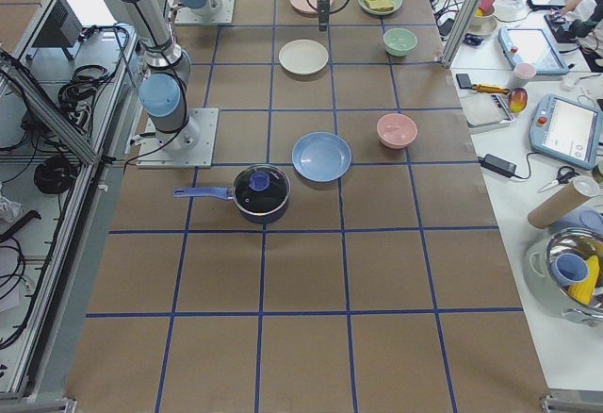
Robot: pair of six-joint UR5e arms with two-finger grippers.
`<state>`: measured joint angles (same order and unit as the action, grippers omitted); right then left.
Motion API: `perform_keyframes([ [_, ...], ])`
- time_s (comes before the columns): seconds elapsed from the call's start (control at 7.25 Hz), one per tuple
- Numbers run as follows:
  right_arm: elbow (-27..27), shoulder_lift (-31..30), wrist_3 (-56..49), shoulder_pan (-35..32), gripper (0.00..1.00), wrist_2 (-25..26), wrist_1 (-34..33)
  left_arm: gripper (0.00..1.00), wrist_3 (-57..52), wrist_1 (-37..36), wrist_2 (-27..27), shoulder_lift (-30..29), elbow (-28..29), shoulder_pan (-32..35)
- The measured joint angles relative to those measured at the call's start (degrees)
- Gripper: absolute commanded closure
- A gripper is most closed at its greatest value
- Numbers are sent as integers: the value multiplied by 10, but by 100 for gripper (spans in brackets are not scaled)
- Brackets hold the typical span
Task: Stack three plates with pink and blue
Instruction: 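Move the left gripper down toward the pink plate's rim, then lower the left gripper onto the pink plate's rim and close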
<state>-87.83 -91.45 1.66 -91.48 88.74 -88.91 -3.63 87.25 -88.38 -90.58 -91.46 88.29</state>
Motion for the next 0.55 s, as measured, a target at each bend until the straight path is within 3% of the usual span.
perform_keyframes([
  [0.28, -1, 0, 0, 0, 0, 0, 0, 0, -2, -79, -4, -4, -70, 0],
  [0.55, -1, 0, 0, -1, 0, 0, 1, 0, -3, -145, -42, -7, -140, -1],
])
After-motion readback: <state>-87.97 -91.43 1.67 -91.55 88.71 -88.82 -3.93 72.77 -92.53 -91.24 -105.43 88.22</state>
